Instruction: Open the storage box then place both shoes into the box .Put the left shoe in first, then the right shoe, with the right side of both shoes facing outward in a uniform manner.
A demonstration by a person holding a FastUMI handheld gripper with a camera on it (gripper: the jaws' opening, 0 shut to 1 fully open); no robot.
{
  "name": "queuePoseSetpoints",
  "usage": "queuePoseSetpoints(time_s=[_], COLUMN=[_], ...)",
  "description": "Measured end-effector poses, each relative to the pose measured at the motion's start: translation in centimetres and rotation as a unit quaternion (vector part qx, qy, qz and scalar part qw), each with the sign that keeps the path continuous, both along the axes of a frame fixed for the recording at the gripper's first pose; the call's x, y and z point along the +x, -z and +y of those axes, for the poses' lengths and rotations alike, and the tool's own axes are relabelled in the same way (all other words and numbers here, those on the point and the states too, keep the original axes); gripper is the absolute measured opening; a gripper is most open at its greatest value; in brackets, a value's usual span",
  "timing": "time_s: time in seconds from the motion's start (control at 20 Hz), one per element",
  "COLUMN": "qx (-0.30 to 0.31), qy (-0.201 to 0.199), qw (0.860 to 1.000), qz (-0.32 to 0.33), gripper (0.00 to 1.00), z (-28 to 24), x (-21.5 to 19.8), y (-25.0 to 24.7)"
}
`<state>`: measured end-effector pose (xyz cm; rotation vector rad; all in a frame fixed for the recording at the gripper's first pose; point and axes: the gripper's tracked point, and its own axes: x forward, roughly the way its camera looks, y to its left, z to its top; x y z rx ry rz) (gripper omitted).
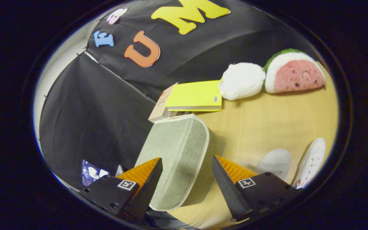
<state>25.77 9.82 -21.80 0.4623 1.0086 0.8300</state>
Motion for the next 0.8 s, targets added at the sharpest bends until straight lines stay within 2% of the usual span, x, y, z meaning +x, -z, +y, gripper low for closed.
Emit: queuePoseSetpoints(time_s=[0.15, 0.35, 0.5, 0.65, 0.8], qx=[0.06, 0.159, 0.191, 0.195, 0.198], qy=[-0.046, -0.086, -0.102, -0.113, -0.123], qw=[0.995, 0.969, 0.956, 0.953, 0.951], qz=[0.069, 0.17, 0.197, 0.202, 0.202], gripper=[0.99, 0.98, 0.97, 0.67, 0.62], z=[0.6, 2.0, 2.8, 2.6, 1.9], x=[0.2, 0.8, 1.1, 0.7, -0.3], y=[1.7, 2.0, 1.5, 0.8, 0.2])
